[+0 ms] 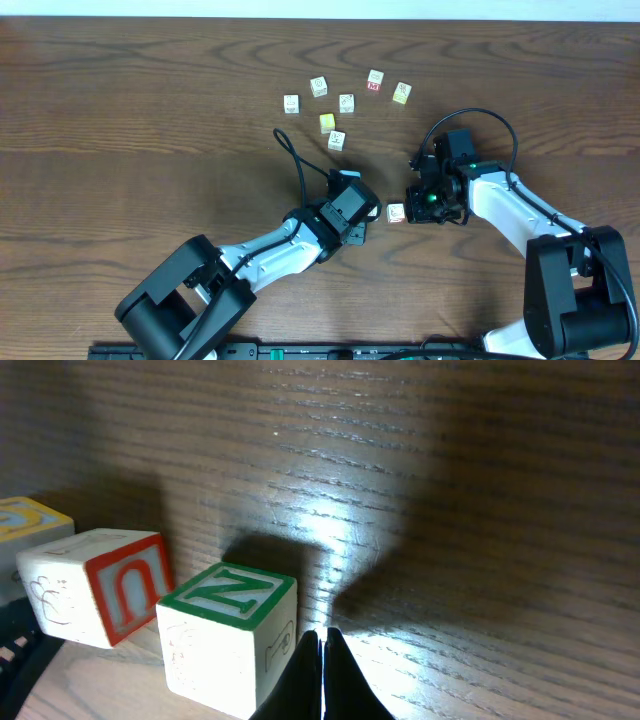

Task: Lift 3 blocks
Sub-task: 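Open the left gripper and lift it off the acorn block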

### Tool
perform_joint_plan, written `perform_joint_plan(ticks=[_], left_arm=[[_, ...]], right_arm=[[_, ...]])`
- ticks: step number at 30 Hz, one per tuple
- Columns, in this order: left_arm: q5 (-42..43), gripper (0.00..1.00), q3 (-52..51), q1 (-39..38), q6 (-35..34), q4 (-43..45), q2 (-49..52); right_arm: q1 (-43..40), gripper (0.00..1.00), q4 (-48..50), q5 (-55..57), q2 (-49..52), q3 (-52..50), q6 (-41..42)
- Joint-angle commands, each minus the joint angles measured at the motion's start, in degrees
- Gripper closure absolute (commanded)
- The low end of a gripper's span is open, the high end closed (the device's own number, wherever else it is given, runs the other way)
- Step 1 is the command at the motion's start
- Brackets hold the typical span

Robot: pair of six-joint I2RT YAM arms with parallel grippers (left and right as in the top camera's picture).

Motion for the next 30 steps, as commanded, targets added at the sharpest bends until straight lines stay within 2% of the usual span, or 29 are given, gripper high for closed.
perform_joint_plan(ticks=[1,30], left_arm=[[1.01,0.39,-0.57,-0.02,-0.17,-1.25,1.51],[-0.87,0.38,0.87,0.13,1.44,-1.27,-1.46]], right_arm=[[0.85,0.99,0.09,-0.90,-0.57,-0.31,-0.81],[0.85,0.99,0.09,-2.93,-0.57,-0.31,-0.83]])
